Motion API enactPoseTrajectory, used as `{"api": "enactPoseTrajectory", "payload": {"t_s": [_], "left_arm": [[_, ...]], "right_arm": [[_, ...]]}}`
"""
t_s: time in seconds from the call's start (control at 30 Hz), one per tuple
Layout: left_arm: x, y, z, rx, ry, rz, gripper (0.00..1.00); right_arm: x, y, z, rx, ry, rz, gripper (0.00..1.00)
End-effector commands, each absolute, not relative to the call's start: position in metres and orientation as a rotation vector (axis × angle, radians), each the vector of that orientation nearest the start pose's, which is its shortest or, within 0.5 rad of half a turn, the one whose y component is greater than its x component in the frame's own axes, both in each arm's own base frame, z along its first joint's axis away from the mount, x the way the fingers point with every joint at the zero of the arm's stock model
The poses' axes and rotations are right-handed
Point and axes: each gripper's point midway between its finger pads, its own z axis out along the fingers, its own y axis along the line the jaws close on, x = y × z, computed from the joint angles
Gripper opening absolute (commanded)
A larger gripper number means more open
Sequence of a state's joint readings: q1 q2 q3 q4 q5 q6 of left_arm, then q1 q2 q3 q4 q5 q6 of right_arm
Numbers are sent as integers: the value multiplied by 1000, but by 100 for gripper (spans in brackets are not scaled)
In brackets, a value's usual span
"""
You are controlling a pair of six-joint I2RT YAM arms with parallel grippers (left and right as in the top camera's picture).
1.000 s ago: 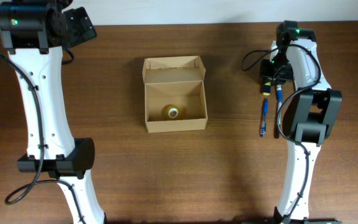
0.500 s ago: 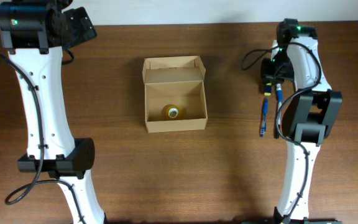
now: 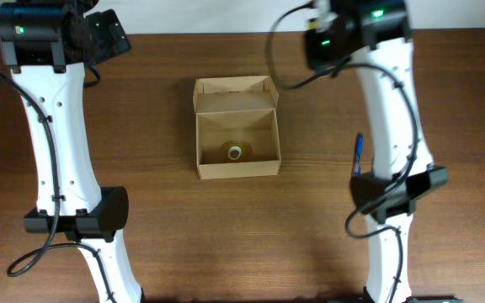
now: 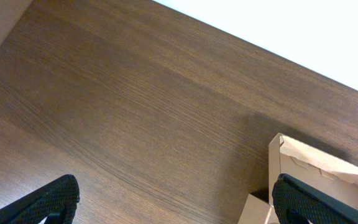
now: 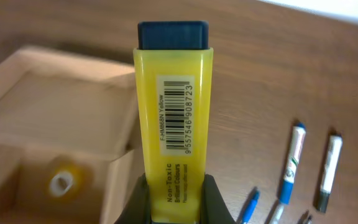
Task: Pack container
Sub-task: 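Carry the highlighter into the box and release it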
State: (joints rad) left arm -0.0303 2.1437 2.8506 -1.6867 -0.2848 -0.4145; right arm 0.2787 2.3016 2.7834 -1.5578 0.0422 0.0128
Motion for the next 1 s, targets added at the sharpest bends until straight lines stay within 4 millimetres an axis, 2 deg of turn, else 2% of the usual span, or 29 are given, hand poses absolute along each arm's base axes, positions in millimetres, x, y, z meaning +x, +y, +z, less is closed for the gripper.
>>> {"api": "enactPoseTrajectory", "payload": {"t_s": [0.0,0.1,0.17,0.23,0.37,0.47,0.63,0.87,0.97], "left_arm": [[446,37,339,-580,2443,190,100],[446,37,339,-580,2443,190,100],[446,37,339,-580,2443,190,100],[446,37,339,-580,2443,190,100],[446,37,339,-580,2443,190,100],[446,37,339,-580,2444,190,100],[446,37,339,-580,2443,190,100],[446,37,339,-580,2443,190,100],[446,37,339,-580,2443,190,100]], "right_arm": [[460,167,277,-664,2545,-42,4],[435,196,272,-928,2516,-59,4],[413,230,261,-1197,2456,1,4],[400,247,250,-1360,2416,48,4],[377,268,222,-1628,2363,150,4],[371,273,193,-1757,2352,164,4],[377,276,141,-1888,2314,160,4],[371,272,70,-1947,2356,174,4],[362,268,49,-1974,2395,195,4]]}}
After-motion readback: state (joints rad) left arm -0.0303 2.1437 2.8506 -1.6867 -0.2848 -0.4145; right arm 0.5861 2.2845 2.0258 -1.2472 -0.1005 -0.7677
